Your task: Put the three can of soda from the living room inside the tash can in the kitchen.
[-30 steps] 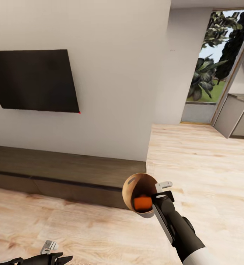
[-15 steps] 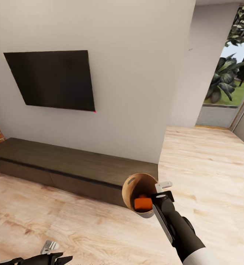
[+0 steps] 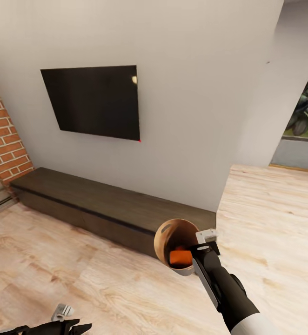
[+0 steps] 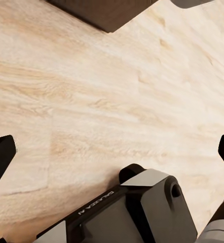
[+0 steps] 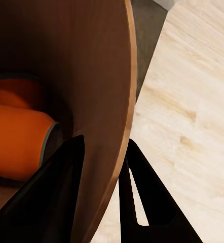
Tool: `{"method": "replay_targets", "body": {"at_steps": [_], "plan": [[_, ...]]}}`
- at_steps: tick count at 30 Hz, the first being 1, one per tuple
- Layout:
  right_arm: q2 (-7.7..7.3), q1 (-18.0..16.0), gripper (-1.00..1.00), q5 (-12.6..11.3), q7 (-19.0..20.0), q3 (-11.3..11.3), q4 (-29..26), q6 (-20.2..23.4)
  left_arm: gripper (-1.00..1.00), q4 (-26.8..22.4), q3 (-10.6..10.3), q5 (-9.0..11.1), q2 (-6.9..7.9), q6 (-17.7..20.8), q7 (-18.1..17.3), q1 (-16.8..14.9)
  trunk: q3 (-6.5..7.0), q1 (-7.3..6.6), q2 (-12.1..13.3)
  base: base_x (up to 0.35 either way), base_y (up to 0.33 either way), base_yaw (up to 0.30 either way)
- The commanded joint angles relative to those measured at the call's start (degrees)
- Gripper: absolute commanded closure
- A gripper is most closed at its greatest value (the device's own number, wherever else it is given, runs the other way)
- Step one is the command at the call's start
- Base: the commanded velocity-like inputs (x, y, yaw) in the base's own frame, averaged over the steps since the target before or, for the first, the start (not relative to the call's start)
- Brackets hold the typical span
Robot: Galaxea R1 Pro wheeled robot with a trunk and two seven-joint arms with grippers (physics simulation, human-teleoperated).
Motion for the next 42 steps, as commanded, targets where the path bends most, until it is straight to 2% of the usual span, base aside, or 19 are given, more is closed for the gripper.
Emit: {"method": "replay_targets", "body": {"at_steps": [1,42], "plan": [[0.01,0.0,1.0,0.8,0.1,0.0,-0.1,0.0,-1.0,0.0,0.0,0.0,0.0,0.0,0.0,0.0,0.04,0.0,0.0,0.0,0.0,0.25],[0.01,0.0,1.0,0.8,0.1,0.0,0.0,0.0,-1.0,0.0,0.0,0.0,-0.02,0.0,0.1,0.0,1.31,0.0,0.0,0.0,0.0,0.25]]}}
